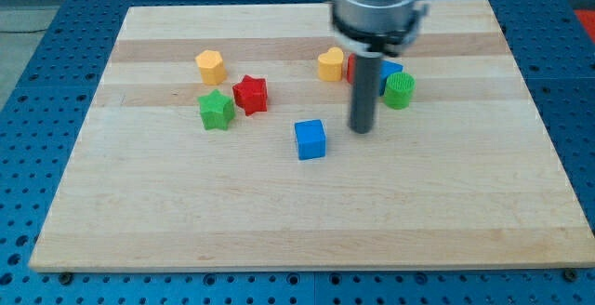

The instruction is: Move the green circle into the red star

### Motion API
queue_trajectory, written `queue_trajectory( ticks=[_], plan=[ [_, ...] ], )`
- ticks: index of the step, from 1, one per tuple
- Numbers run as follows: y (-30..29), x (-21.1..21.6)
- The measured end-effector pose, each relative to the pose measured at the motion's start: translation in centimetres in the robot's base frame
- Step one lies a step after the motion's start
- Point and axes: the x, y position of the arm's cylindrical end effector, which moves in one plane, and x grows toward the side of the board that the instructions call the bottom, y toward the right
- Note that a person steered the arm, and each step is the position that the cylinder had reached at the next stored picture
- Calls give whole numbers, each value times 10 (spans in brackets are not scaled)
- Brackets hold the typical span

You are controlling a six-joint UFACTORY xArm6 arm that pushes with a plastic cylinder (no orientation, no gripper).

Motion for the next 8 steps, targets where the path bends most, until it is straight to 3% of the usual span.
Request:
queue_trajectory(
  ticks=[1, 2, 6, 8],
  plan=[
    [70, -31],
    [77, -90],
    [18, 4],
    [-49, 3]
  ],
)
